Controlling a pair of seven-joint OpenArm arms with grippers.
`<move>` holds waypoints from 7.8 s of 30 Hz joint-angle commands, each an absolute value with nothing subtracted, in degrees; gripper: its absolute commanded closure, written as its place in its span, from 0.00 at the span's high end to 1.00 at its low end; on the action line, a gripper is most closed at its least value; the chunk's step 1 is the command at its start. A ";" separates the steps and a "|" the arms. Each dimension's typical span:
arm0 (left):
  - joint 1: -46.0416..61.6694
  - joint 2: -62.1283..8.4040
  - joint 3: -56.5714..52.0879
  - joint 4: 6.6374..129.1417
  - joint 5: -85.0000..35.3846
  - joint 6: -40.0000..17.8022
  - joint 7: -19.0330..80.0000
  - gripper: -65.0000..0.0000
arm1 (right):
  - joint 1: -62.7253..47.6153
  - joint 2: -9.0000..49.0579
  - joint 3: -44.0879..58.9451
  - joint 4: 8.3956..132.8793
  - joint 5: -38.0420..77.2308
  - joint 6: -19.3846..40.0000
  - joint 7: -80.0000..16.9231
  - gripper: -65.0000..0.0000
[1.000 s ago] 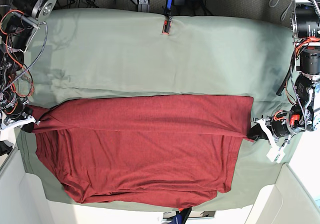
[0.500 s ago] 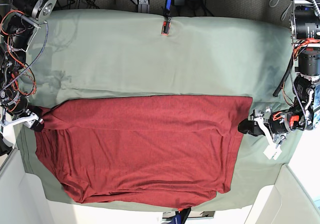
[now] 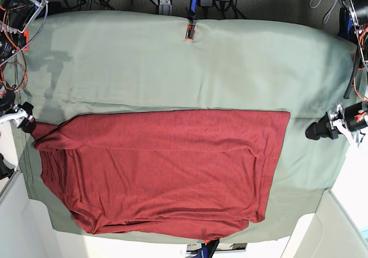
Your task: Fold the T-shirt properly
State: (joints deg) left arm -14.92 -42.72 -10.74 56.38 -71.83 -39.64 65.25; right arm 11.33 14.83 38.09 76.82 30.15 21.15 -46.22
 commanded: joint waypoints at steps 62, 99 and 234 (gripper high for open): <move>-1.48 -28.08 -19.53 68.77 -60.58 -39.59 55.46 0.53 | 19.09 11.31 41.17 62.11 28.93 19.70 -37.52 0.50; -14.61 -22.85 -14.59 56.99 -41.74 -29.10 46.06 0.20 | 24.40 9.96 41.12 56.82 25.26 21.12 -35.55 0.15; 1.15 -40.34 -17.30 84.20 -51.37 -40.00 47.51 0.46 | 36.49 17.89 19.35 41.80 19.90 24.88 -34.17 0.47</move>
State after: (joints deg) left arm 1.89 -39.05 -16.62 83.37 -50.48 -39.68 48.75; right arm 34.81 17.21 19.35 40.60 19.25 24.43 -34.74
